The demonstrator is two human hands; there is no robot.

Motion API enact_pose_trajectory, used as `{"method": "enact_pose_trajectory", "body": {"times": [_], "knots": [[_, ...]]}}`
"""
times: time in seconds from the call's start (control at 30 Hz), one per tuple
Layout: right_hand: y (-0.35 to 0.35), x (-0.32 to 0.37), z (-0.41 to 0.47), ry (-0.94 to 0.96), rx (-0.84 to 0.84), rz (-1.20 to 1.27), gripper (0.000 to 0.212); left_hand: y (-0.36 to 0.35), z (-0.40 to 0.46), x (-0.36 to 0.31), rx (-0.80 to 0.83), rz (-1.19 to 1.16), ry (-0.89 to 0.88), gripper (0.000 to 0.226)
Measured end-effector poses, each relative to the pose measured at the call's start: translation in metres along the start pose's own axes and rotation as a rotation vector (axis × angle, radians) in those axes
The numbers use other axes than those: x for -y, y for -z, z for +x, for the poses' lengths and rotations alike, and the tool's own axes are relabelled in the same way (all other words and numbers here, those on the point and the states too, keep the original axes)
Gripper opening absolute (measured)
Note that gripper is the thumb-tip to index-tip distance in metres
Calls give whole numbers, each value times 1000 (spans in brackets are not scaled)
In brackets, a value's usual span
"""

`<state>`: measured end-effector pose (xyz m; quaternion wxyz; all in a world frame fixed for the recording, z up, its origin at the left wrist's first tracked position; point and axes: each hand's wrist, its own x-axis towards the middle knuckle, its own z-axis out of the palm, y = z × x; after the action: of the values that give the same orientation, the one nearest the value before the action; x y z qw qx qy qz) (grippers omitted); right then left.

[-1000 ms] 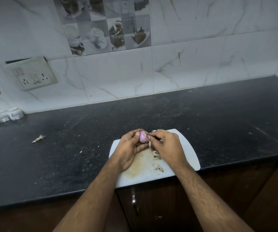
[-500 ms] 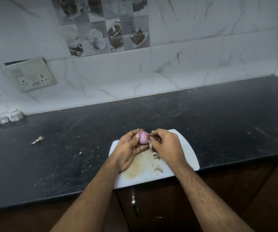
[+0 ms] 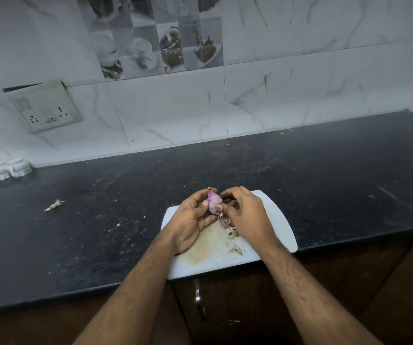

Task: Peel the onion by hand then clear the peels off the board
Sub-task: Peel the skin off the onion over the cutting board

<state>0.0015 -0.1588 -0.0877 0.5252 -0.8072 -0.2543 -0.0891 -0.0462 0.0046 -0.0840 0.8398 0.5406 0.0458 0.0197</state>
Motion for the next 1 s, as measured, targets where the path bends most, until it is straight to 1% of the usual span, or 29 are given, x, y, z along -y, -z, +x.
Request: {"method": "enact_pose_trajectory", "body": {"times": [0.07,0.27,0.33,0.43,0.47,0.53,0.6,0.73,0.83,1.0], "knots": [[0,1,-1,15,-21,-26,15,0,0,1,-4,-10,2,33],[0,5,-5,66,-32,-109,15,1,-1,2,-26,-21,-30,30],[0,6,-7,83,-35,-115,20,0,-2,3,-31,-15,-52,28],[0,6,-6,106,-7,-146,34,-1,-3,5,-29,-9,-98,26],[0,6,-6,109,-2,-161,36,-1,-3,6,-24,-6,-112,26],[-1,5,-5,102,-12,-165,31,0,-4,6,-7,-1,-122,27],[-2,4,-4,106,-27,-148,22,0,-4,6,3,6,-113,27],[1,3,-3,113,-47,-61,13,1,-3,4,13,8,-98,27],[1,3,-3,130,-52,-50,14,1,-2,4,6,-17,-93,30],[0,3,-4,140,-24,-107,27,0,-2,4,-19,-41,-100,31]]}}
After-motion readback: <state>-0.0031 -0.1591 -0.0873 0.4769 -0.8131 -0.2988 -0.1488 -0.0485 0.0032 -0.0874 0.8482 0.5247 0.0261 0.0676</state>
